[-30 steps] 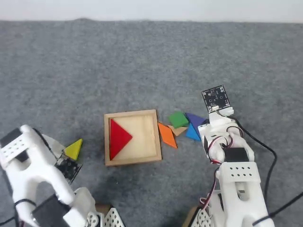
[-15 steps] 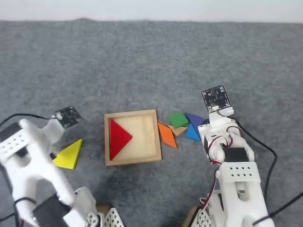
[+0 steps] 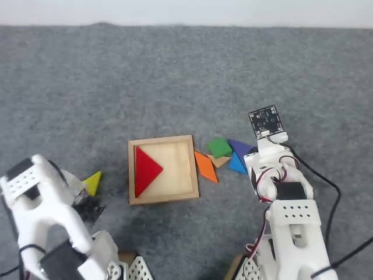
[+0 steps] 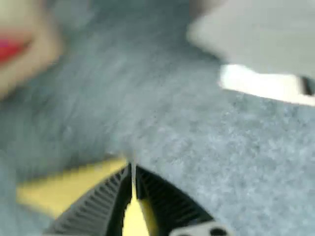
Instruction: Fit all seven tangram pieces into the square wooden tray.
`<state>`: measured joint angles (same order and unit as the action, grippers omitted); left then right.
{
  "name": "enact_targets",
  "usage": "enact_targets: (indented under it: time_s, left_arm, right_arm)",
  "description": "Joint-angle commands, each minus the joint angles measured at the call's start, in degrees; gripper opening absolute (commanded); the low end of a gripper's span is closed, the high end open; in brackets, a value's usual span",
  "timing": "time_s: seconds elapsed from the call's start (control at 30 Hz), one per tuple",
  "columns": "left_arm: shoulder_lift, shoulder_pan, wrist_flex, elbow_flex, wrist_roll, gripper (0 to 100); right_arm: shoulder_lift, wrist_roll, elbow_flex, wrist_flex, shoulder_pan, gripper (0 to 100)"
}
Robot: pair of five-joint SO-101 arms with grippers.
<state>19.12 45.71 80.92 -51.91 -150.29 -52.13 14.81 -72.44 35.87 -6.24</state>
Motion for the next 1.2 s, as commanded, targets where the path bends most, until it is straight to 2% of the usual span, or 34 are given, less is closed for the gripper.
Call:
enact_targets:
  time_s: [0.0,0.4,0.53,0.6,0.7,0.8,1.03,1.1,1.17]
  left_arm:
    - [1.9,-0.8,2.0,3.8,-8.1,1]
    - [1.6,-2.7,1.6,6.9,-8.1,1]
    - [1.5,-1.0,2.0,6.7,-7.6,1]
    - [1.5,0.4,3.3,6.7,-4.7,1]
    - [1.7,2.1,4.8,7.3,8.3,1]
    - [2.0,2.1,1.8,7.3,27.6,1]
    - [1.9,1.8,-16.5,4.8,77.1,1]
    - [1.9,2.0,-19.5,2.7,86.2,1]
    - [2.0,2.2,-20.0,0.1,90.8,1]
  right_arm:
    - [-0.4,0.7,2.5,-0.7,0.7,0.9]
    - [-0.4,0.7,2.5,-0.7,0.7,0.9]
    - [-0.4,0.7,2.5,-0.7,0.7,0.9]
    - [-0.4,0.7,2.5,-0.7,0.7,0.9]
    - [-0.4,0.7,2.5,-0.7,0.7,0.9]
    - [-0.4,0.7,2.5,-0.7,0.7,0.9]
    - [-0.4,0.7,2.5,-0.7,0.7,0.9]
    - [-0.4,0.7,2.5,-0.7,0.7,0.9]
    - [-0.4,0.7,2.5,-0.7,0.7,0.9]
